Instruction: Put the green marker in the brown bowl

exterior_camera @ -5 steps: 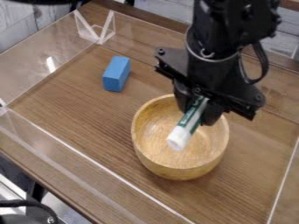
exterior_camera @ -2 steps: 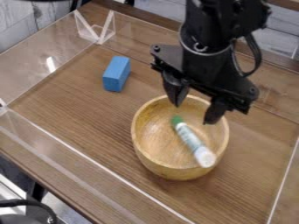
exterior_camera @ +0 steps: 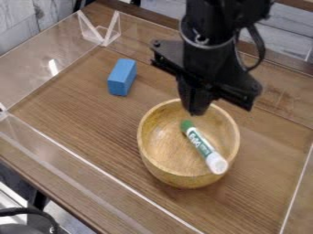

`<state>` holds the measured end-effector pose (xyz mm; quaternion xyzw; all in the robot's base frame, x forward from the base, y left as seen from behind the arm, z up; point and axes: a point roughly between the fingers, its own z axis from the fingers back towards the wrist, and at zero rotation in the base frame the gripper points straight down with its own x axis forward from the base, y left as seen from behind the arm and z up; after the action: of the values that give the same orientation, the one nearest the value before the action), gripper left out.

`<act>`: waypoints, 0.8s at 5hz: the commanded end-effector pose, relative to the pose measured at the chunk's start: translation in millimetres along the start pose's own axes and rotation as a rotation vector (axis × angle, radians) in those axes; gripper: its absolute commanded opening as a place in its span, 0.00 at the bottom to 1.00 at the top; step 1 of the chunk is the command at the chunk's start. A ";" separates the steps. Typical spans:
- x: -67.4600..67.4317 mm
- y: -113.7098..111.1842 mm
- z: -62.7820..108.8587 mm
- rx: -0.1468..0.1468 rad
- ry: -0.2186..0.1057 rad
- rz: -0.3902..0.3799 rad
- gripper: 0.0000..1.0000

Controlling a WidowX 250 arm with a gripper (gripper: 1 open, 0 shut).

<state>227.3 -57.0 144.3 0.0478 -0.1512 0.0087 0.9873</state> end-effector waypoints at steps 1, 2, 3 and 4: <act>23.7 14.1 29.3 -0.004 -0.088 0.024 0.00; 27.6 21.5 34.1 0.000 -0.096 0.024 0.00; 23.3 23.7 33.5 0.001 -0.093 0.020 0.00; 20.2 22.4 30.8 0.001 -0.086 0.019 1.00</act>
<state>234.2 -38.7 171.0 0.0519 -0.1745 0.0117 0.9832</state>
